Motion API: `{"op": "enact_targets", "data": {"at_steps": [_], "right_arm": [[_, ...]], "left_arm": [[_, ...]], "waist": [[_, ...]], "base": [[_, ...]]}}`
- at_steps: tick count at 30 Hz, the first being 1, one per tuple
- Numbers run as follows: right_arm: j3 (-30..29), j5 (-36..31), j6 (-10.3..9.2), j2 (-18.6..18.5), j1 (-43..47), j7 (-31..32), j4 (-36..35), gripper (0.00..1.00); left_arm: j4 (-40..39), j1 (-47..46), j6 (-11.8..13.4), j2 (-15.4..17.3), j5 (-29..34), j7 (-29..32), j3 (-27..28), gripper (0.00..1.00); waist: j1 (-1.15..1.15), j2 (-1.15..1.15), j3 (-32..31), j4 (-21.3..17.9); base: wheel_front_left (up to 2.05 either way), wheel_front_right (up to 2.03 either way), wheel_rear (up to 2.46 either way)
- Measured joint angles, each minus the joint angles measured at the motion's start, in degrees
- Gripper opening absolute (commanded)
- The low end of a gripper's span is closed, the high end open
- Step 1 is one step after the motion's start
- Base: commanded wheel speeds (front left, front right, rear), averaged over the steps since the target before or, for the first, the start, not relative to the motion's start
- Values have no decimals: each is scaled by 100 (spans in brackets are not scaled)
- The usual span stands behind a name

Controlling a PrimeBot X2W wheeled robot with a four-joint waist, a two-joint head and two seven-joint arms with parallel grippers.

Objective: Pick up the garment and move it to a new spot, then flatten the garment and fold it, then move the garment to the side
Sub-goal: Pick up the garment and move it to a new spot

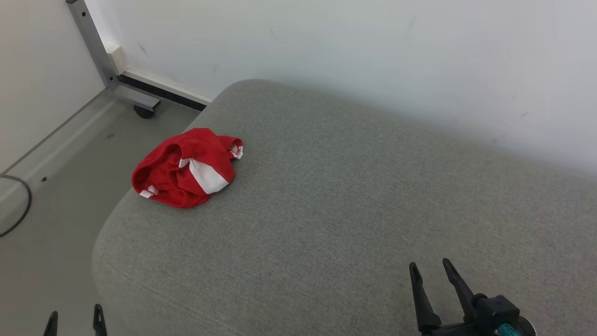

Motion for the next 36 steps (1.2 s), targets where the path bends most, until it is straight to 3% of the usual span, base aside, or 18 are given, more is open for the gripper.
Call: {"op": "enact_targets", "data": {"at_steps": [8, 18, 26, 36], "right_arm": [[-77, 38, 0, -44, -15, 0, 9, 100], [-424, -112, 0, -146, 102, 42, -387, 100], [-522, -299, 0, -433, -255, 360, -1177, 100], [-790, -414, 0, -563, -310, 769, -2340, 100]], "left_arm": [[-9, -161, -43, 148, -49, 9, 11, 100], [282, -1554, -209, 532, -212, 200, 16, 100], [821, -2966, -260, 868, -583, 152, 298, 100], [1986, -4313, -405, 1415, -1018, 191, 568, 100]], "waist": [[0, 0, 39, -10], [0, 0, 167, -198], [0, 0, 651, -594], [1, 0, 1550, -1365]], "base": [[0, 0, 0], [0, 0, 0], [0, 0, 0], [0, 0, 0]]}}
